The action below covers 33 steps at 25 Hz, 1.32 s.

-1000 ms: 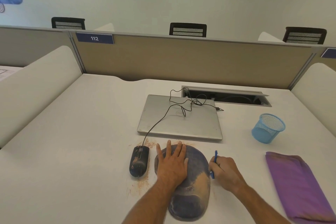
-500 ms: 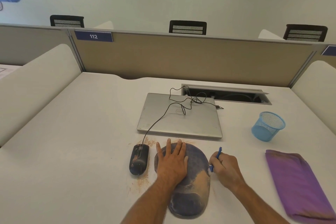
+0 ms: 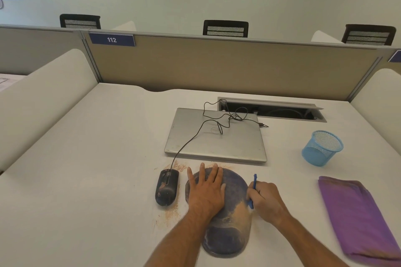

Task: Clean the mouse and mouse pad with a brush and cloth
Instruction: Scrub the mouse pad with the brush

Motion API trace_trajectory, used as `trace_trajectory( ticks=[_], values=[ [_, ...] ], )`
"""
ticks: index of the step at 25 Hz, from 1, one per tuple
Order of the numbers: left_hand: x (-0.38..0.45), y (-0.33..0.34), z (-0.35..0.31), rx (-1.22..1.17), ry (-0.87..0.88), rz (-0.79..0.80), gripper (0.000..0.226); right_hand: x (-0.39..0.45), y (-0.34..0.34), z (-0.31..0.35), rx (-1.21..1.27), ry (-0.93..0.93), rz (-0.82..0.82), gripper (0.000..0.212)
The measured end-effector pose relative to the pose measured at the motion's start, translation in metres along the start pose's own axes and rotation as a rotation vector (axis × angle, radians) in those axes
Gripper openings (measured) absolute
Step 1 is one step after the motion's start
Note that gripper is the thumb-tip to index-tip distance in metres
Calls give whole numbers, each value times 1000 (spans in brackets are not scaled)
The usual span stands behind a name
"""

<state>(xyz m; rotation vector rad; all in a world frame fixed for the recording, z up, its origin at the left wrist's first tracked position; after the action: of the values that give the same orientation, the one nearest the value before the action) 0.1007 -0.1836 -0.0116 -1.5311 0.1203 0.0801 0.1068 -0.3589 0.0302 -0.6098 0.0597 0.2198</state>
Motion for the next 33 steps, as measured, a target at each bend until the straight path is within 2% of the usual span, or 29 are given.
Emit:
trace_trajectory(
  ticks=[2,6,9,13,16,20,23,25,29,31,33],
  values=[
    [0,0,0,-3,1,-1,60,1,-6,-2,35,5,-78,39],
    [1,1,0,-4,-2,0,60,1,4,-5,-26,47,9,37],
    [1,2,0,-1,1,-1,61,0,-4,-5,35,20,-91,35],
    [1,2,0,-8,1,-5,60,-1,5,-5,-31,36,12,37],
    [1,2,0,-7,0,-7,60,0,-3,-4,45,20,-81,35],
    [1,1,-1,-15,4,-15,60,-3,5,2,28,-13,1,38],
    [1,1,0,-17,3,-19,60,-3,2,0,74,-21,-57,39],
    [1,2,0,-14,3,-24,60,-4,8,0,49,-17,-11,37],
    [1,2,-1,-5,5,-28,60,-5,4,-2,73,-8,-84,38],
    [1,1,-1,3,5,-29,60,-6,9,0,69,-10,-31,38],
    [1,2,-1,4,2,-34,60,-7,8,1,103,-20,-59,37]
  ],
)
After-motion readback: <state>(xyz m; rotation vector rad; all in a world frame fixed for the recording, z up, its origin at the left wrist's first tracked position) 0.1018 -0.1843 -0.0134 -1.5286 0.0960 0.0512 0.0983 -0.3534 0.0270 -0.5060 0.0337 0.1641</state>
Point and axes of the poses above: each hand's wrist, its own x-axis towards the middle knuckle, its own y-axis out of the palm, z = x × y, the point moved 7 cm from there along x, towards the middle knuckle, and after that the axes turned 8 degrees about x, right-handed, at the moved point
